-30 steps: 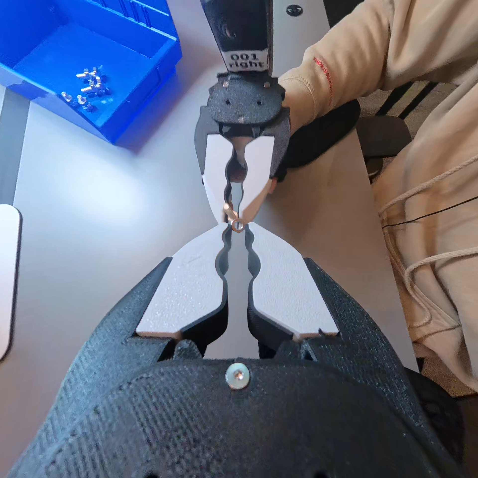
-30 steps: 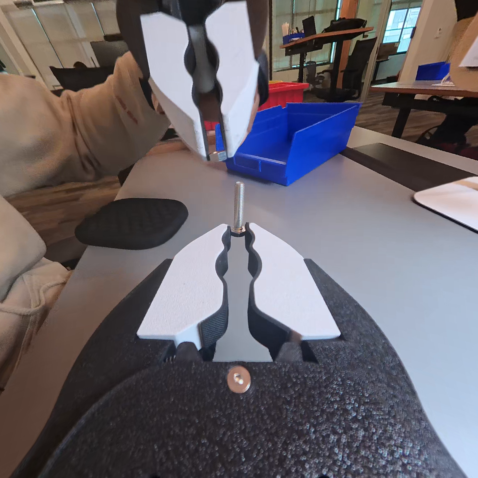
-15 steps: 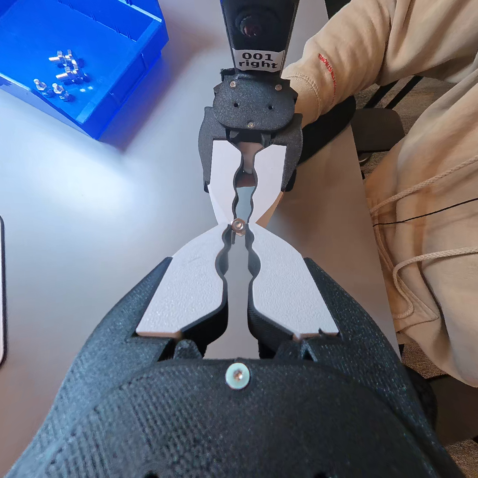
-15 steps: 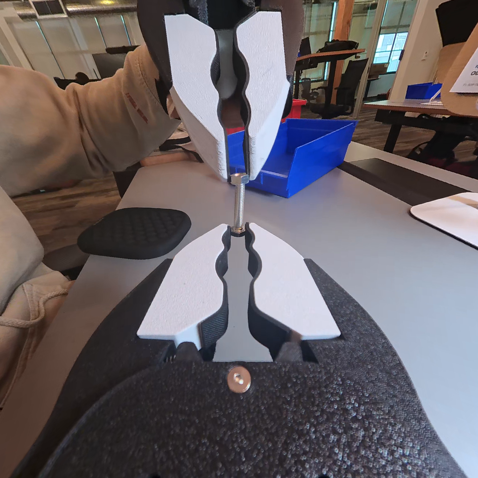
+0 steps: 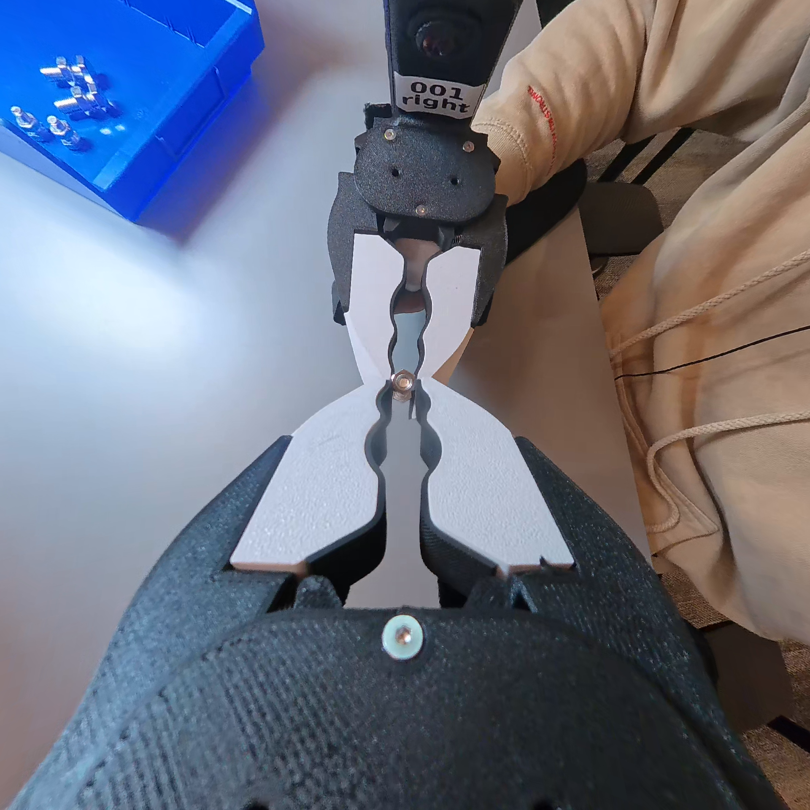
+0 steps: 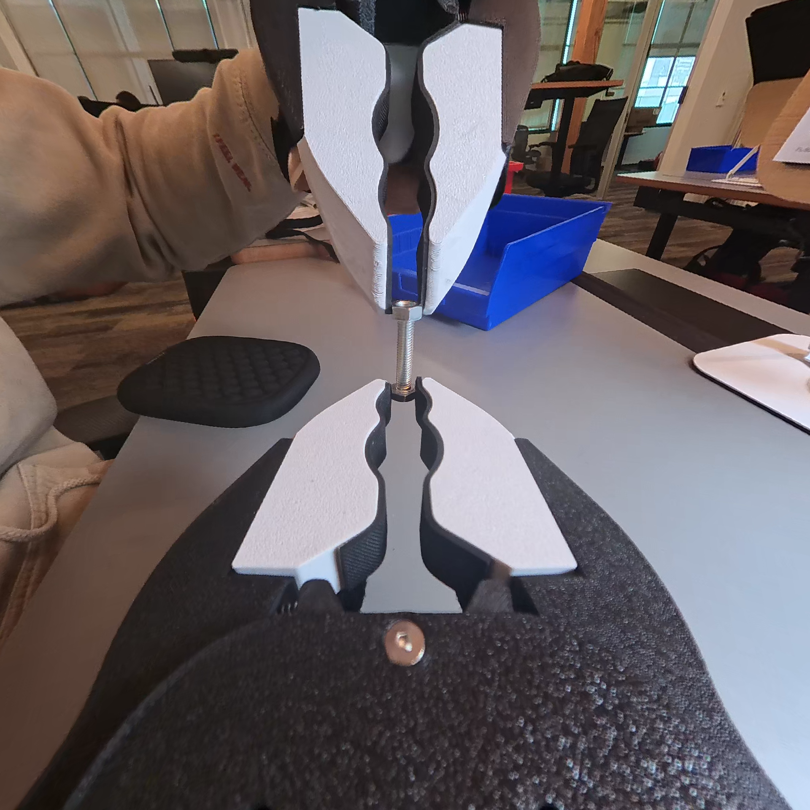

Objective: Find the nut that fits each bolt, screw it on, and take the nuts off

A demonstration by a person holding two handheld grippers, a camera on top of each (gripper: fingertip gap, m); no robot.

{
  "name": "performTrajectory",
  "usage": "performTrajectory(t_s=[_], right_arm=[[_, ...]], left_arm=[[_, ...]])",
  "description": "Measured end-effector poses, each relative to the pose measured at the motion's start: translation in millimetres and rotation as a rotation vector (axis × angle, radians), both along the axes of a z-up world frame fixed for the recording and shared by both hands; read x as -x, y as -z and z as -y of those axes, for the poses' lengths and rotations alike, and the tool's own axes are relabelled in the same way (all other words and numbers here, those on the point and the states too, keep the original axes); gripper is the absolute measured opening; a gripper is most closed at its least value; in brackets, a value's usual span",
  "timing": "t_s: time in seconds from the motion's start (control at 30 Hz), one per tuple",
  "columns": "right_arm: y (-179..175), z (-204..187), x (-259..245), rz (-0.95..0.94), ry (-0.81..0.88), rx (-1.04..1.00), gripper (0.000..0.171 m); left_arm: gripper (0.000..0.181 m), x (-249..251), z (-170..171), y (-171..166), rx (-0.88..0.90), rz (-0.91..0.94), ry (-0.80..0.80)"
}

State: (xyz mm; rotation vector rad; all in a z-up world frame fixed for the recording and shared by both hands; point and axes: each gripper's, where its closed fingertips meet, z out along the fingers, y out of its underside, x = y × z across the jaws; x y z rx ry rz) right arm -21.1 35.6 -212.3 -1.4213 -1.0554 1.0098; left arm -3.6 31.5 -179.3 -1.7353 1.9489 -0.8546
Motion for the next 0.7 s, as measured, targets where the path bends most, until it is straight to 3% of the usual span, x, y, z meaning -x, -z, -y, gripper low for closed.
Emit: performTrajectory(t_s=[0.17, 0.37, 0.7], right_arm=[[2, 2, 2, 0.006, -0.010, 0.004, 0.010], [2, 2, 1, 0.000, -0.015, 0.010, 0.010], [-5, -4, 2, -0.035, 0.020, -0.036, 0.010]], left_arm=[[0.010, 1, 2, 1, 0.020, 0.012, 0.003], [0.024, 2, 0, -2, 0.004, 0.084, -0.020], [0.023, 5, -5, -9, 0.030, 0.557, -0.255]])
